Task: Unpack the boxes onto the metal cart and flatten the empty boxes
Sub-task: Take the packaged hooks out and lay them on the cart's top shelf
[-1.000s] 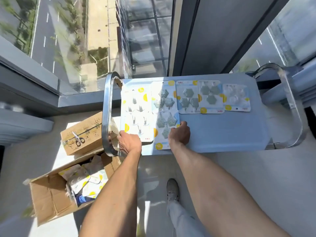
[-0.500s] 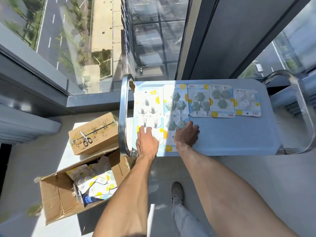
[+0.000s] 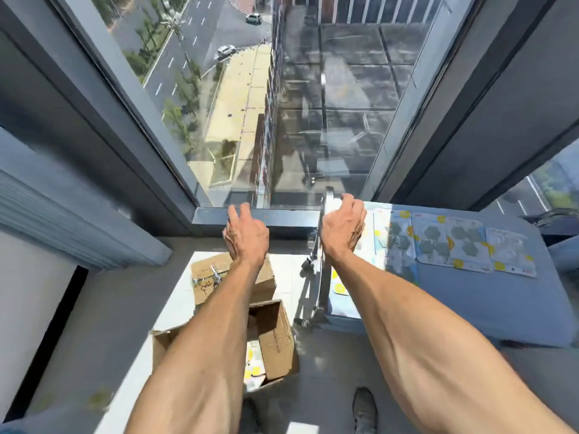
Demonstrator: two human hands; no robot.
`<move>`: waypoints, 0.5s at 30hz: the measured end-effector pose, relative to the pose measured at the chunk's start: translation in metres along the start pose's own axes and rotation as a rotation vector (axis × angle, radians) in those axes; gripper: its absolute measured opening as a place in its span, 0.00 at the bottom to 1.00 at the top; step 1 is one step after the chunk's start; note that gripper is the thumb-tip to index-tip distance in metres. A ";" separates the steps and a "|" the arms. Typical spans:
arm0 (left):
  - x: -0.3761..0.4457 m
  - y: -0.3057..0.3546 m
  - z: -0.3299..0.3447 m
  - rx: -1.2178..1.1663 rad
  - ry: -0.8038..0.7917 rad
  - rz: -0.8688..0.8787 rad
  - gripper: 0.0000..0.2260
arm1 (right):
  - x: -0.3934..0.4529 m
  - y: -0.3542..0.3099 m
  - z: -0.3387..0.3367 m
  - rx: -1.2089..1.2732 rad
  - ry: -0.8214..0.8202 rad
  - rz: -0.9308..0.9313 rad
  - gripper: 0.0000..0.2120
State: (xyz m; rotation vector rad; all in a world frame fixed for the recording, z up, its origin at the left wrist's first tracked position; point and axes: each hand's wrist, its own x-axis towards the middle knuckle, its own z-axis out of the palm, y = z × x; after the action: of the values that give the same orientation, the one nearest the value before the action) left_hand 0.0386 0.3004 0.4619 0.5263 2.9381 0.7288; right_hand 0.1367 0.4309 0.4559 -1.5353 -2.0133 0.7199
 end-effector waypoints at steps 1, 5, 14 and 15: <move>0.003 -0.025 -0.009 0.010 -0.001 -0.041 0.19 | -0.011 -0.016 0.009 0.031 -0.028 -0.016 0.20; 0.012 -0.139 -0.033 0.066 -0.072 -0.205 0.13 | -0.076 -0.063 0.071 0.066 -0.208 -0.027 0.13; -0.017 -0.334 0.046 0.079 -0.396 -0.455 0.10 | -0.230 0.006 0.244 -0.209 -0.789 0.273 0.10; -0.026 -0.351 0.065 0.063 -0.422 -0.473 0.09 | -0.245 0.029 0.263 -0.252 -0.855 0.328 0.11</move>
State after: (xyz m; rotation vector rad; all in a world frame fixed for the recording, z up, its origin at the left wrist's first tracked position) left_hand -0.0360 0.0294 0.2410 -0.0253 2.5394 0.4077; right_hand 0.0380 0.1715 0.2256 -1.9417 -2.5320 1.4999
